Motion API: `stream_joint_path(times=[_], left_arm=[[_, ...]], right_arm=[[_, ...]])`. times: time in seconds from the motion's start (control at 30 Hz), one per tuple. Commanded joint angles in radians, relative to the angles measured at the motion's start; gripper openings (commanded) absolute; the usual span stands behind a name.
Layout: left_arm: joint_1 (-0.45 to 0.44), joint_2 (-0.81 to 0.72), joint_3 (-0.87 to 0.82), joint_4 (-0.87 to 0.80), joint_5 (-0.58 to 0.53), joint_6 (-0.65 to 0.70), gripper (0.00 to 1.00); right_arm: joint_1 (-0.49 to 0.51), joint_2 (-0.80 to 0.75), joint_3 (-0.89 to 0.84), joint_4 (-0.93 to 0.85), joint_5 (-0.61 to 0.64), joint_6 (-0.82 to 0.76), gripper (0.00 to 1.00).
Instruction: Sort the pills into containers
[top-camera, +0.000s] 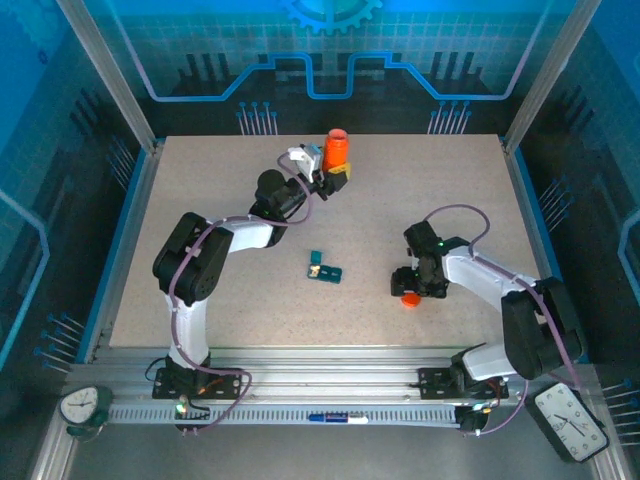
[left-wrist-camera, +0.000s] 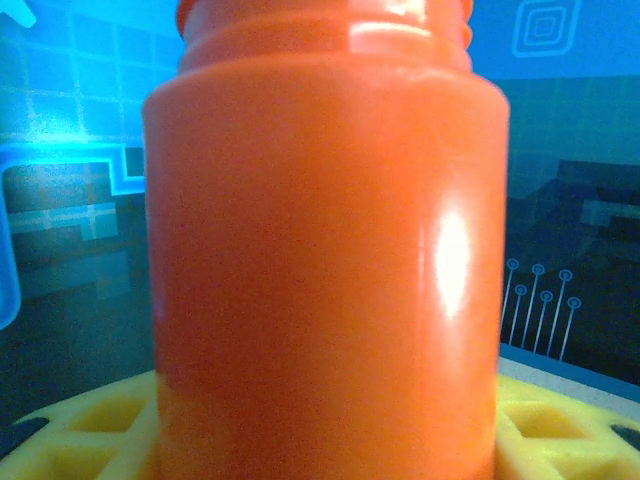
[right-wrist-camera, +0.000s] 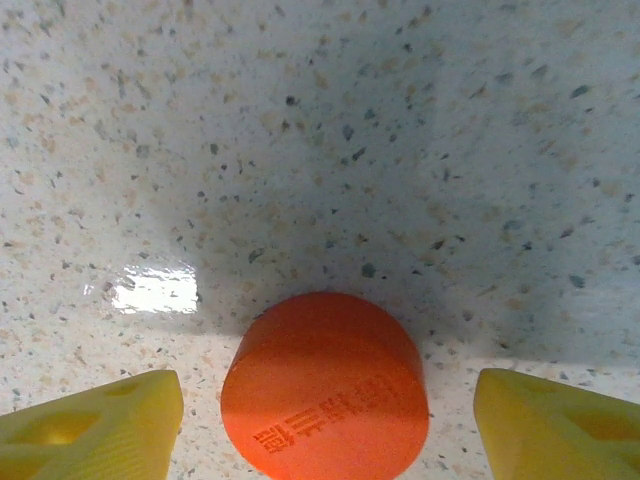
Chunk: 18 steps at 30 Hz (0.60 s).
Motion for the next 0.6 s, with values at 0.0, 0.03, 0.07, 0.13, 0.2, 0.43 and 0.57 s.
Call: stream_joint_path(times=[0.0,0.03,0.07,0.13,0.2,0.43,0.57], left_arm=[[0.006,0.015,-0.011,0.036,0.047,0.036,0.00],[0.006,0.018,-0.011,0.035,0.050,0.036,0.00],[0.006,0.019,-0.011,0.034,0.055,0.039,0.00],[0.006,0.023,-0.010,0.030,0.066,0.037,0.00],[0.007,0.025,-0.009,0.029,0.075,0.031,0.00],[0.006,0.025,-0.021,0.032,0.088,0.024,0.00],[0.006,0.026,-0.030,0.031,0.088,0.027,0.00]], right_arm=[[0.020,0.035,-0.004,0.001,0.006,0.012,0.77],[0.022,0.041,-0.005,0.004,0.011,0.011,0.76],[0.024,0.047,-0.007,0.008,0.015,0.009,0.76],[0.024,0.057,-0.008,0.015,0.020,0.006,0.75],[0.025,0.062,-0.003,0.012,0.025,0.002,0.73],[0.025,0.079,0.006,0.014,0.017,-0.012,0.69],[0.025,0.083,0.005,0.013,0.003,-0.017,0.67]])
